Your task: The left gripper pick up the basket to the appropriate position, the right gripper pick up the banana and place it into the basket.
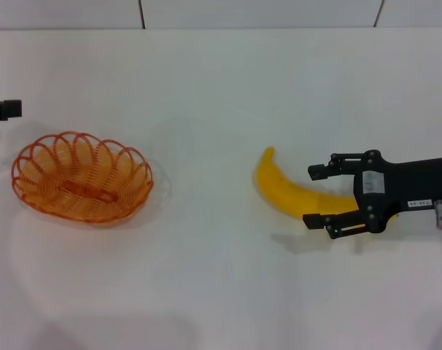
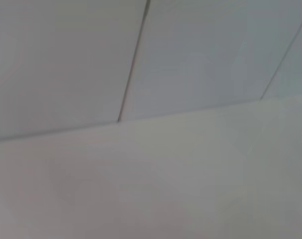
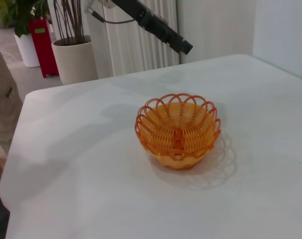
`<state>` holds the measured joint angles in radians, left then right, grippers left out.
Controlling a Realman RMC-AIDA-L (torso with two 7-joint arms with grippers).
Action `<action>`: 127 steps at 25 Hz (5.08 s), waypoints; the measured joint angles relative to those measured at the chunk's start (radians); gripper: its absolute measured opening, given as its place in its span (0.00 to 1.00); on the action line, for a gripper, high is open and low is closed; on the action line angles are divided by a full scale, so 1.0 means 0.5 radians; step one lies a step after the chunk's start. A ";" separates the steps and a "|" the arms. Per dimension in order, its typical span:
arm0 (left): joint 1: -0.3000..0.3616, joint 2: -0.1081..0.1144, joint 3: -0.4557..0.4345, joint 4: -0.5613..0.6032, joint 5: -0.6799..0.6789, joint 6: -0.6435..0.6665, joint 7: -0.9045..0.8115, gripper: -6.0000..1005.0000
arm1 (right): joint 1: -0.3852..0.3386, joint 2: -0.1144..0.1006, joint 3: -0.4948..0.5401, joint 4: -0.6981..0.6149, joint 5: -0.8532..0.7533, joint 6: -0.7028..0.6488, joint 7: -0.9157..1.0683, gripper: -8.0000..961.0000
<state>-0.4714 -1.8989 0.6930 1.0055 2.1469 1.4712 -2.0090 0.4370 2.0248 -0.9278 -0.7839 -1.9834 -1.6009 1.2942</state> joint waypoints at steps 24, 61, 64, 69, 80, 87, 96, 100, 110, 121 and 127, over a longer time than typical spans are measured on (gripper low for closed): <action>-0.155 -0.042 0.138 -0.012 0.518 -0.028 -0.203 0.82 | 0.024 0.000 -0.014 0.006 0.000 0.002 0.013 0.89; -0.266 -0.163 0.154 -0.292 0.722 -0.335 -0.073 0.76 | 0.077 0.004 -0.019 0.059 -0.052 0.005 0.013 0.89; -0.274 -0.160 0.154 -0.307 0.737 -0.341 -0.072 0.75 | 0.077 0.006 -0.019 0.058 -0.052 0.005 0.013 0.89; -0.284 -0.164 0.154 -0.331 0.786 -0.404 -0.075 0.74 | 0.077 0.006 -0.019 0.058 -0.052 0.005 0.034 0.89; -0.313 -0.185 0.154 -0.348 0.829 -0.435 -0.079 0.50 | 0.077 0.006 -0.019 0.058 -0.052 0.005 0.035 0.89; -0.330 -0.185 0.165 -0.348 0.829 -0.433 -0.130 0.27 | 0.077 0.006 -0.019 0.058 -0.052 0.005 0.035 0.89; -0.331 -0.184 0.203 -0.335 0.827 -0.419 -0.138 0.19 | 0.087 0.006 -0.019 0.083 -0.052 0.026 0.035 0.89; -0.331 -0.184 0.203 -0.293 0.811 -0.402 -0.142 0.15 | 0.088 0.006 -0.019 0.086 -0.052 0.034 0.035 0.89; -0.310 -0.207 0.199 -0.165 0.663 -0.399 -0.124 0.11 | 0.090 0.006 -0.019 0.087 -0.052 0.036 0.035 0.89; -0.315 -0.209 0.200 -0.159 0.464 -0.414 -0.023 0.10 | 0.101 0.006 -0.019 0.102 -0.052 0.036 0.035 0.89; -0.317 -0.209 0.191 -0.158 0.368 -0.417 0.015 0.10 | 0.105 0.006 -0.019 0.104 -0.052 0.036 0.035 0.89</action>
<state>-0.6300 -2.0035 0.7885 0.9264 2.3309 1.2625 -2.0017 0.4893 2.0278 -0.9372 -0.7319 -2.0094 -1.5830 1.3116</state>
